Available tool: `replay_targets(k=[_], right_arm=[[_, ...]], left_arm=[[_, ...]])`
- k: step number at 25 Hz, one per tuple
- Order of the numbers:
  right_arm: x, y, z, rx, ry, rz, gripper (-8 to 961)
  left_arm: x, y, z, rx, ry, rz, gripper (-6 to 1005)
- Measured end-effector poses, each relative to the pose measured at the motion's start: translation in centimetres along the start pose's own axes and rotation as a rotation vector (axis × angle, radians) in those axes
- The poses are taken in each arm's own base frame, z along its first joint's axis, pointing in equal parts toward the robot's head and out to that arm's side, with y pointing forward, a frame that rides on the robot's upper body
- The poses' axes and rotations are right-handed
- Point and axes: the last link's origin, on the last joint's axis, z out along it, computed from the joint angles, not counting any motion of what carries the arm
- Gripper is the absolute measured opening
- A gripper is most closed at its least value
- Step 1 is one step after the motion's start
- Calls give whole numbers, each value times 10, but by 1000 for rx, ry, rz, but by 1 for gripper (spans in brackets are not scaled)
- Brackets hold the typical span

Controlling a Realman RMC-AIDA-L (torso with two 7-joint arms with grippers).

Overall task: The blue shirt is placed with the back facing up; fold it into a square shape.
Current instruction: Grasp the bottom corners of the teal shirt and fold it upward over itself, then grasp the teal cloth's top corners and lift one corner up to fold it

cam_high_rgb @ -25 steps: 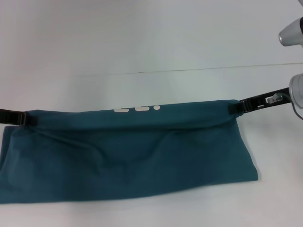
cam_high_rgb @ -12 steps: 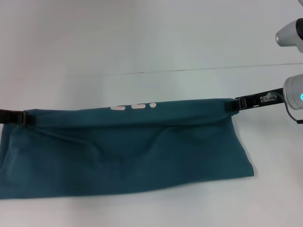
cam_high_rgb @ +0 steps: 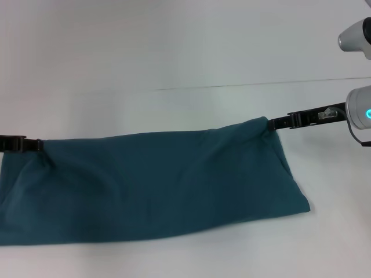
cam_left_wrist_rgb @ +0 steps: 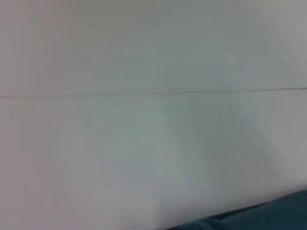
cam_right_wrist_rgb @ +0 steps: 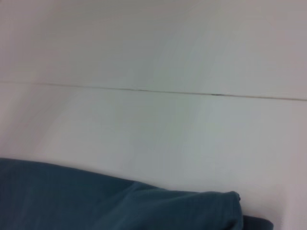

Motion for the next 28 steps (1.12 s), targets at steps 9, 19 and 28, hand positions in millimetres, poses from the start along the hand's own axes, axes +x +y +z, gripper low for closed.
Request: replay_targets(k=[9, 19, 28], right_arm=[[-6, 9, -6, -17, 12, -70, 743], [-18, 29, -21, -22, -1, -229, 931], [-20, 46, -19, -27, 18, -361, 931]], left_arm=[[3, -6, -21, -22, -14, -77, 682], [-21, -16, -54, 39, -222, -347, 938], [-41, -21, -55, 95, -299, -472, 938]])
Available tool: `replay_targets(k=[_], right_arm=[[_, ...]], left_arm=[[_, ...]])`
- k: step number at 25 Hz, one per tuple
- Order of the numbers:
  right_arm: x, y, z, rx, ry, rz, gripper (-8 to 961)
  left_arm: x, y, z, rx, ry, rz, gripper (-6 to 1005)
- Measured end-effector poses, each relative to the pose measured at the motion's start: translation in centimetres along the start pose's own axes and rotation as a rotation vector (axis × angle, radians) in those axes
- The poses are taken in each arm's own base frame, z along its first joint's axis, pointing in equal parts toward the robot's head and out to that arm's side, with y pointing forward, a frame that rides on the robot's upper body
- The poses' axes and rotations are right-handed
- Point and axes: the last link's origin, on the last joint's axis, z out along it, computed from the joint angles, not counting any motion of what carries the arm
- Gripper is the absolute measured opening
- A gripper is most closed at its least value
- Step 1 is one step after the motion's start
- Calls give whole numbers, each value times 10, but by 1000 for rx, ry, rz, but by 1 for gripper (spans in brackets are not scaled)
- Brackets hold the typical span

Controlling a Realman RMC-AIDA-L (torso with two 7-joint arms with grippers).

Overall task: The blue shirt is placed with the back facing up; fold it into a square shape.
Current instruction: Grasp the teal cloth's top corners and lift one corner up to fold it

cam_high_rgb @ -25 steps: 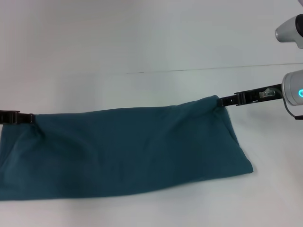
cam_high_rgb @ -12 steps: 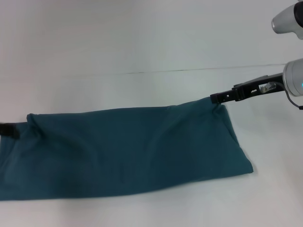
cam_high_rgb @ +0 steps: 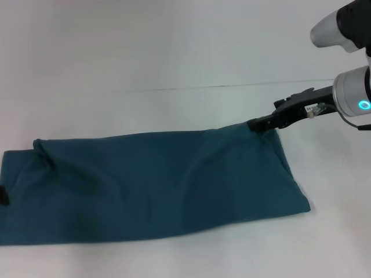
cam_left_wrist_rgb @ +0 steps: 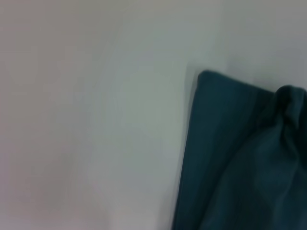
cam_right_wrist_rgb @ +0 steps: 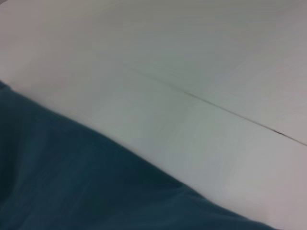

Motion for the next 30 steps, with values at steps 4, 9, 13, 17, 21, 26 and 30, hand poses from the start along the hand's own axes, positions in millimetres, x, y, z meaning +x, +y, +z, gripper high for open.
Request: replay_targets(k=[4, 9, 13, 17, 21, 26, 30], right_arm=[[2, 9, 1, -16, 21, -82, 931], [8, 21, 3, -67, 59, -171, 930], [8, 21, 3, -69, 61, -176, 930], [8, 23, 3, -72, 64, -183, 930], [8, 25, 4, -78, 72, -191, 930], [9, 28, 5, -85, 80, -193, 930], [9, 29, 4, -88, 83, -196, 929]], left_arm=[[-7, -5, 3, -13, -38, -56, 938], [-15, -9, 4, -41, -78, -103, 939], [-19, -12, 5, -45, -94, -133, 939], [-22, -14, 7, -52, -111, -148, 939], [-24, -13, 15, -61, -123, -160, 939], [-22, -14, 20, -60, -111, -165, 938], [-22, -13, 26, -64, -118, -168, 939]])
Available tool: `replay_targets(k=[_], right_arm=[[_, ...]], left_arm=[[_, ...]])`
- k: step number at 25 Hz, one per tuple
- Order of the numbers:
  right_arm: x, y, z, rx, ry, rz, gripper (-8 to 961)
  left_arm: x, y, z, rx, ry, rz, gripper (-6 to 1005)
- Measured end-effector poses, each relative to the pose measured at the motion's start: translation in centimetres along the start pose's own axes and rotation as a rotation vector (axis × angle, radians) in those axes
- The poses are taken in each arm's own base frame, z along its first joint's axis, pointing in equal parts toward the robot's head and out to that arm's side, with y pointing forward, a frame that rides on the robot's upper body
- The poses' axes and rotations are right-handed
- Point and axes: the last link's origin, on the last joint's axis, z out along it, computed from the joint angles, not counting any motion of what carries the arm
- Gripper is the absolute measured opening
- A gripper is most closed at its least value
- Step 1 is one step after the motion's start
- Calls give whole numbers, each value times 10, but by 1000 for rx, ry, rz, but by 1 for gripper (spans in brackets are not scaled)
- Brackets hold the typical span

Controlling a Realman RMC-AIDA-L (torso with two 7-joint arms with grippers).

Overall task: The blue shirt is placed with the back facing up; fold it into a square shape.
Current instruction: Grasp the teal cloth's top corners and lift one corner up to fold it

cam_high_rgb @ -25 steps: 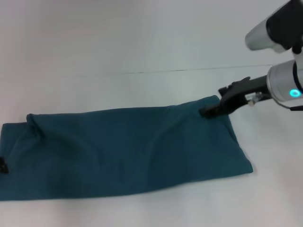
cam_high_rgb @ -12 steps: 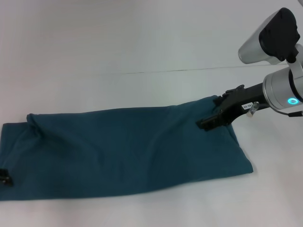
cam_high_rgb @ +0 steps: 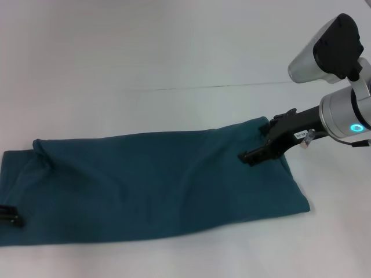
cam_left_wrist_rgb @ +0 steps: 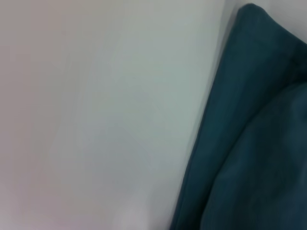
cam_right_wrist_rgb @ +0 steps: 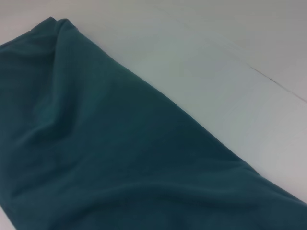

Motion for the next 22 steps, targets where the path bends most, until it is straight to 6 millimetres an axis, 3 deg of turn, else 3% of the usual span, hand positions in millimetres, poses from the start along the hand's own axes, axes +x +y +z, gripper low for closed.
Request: replay_targets(k=[14, 22], right_arm=[[-3, 5, -3, -12, 7, 2, 923], [-2, 5, -5, -14, 7, 11, 919]], left_arm=[[4, 23, 5, -61, 4, 97, 938], [5, 28, 7, -77, -5, 151, 717]])
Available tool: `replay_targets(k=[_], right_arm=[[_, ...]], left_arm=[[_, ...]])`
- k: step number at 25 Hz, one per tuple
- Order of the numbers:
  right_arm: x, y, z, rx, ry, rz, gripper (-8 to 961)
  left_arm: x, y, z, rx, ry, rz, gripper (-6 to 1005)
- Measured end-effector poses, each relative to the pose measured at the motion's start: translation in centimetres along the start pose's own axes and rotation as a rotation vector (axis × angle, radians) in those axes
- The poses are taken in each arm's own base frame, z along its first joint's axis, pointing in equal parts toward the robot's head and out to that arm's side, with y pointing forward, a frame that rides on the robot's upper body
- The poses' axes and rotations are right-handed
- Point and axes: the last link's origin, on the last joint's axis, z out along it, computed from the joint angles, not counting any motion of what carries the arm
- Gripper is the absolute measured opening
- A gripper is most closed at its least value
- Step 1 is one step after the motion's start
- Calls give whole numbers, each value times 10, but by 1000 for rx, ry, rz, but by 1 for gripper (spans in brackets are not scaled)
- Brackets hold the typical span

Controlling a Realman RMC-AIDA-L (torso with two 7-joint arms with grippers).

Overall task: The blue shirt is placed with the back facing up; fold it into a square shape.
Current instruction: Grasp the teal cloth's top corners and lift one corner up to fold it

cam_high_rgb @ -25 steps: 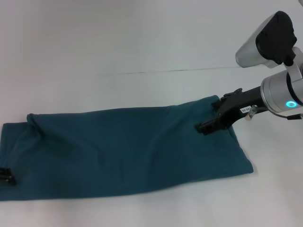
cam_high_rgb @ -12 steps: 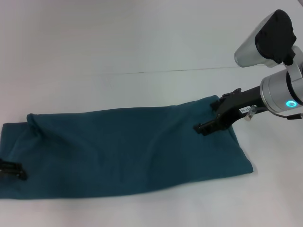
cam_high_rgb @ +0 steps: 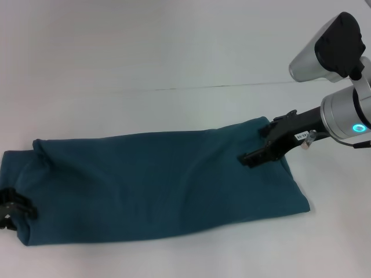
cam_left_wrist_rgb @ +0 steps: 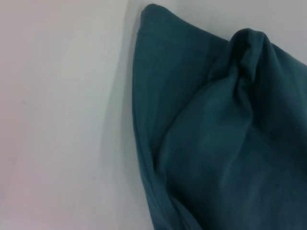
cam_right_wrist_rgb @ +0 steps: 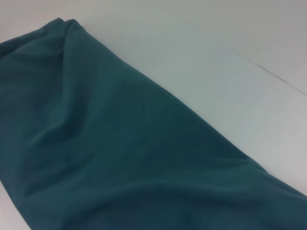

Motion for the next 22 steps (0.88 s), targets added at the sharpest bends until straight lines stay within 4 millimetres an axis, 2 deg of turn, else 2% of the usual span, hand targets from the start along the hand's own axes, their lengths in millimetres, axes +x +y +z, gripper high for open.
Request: replay_targets(k=[3, 8, 11, 17, 22], right_arm=[[-1, 1, 0, -8, -11, 4, 918], [-2, 2, -1, -14, -20, 6, 916], [-1, 2, -1, -17, -24, 12, 911], [2, 2, -2, -25, -73, 46, 901], [10, -3, 2, -15, -170, 100, 892]], left_arm=[[0, -2, 0, 8, 1, 7, 604], [-1, -7, 2, 19, 15, 9, 361], [-1, -7, 2, 21, 19, 17, 165], [-1, -5, 4, 34, 3, 76, 92], [4, 6, -5, -5, 10, 141, 31]])
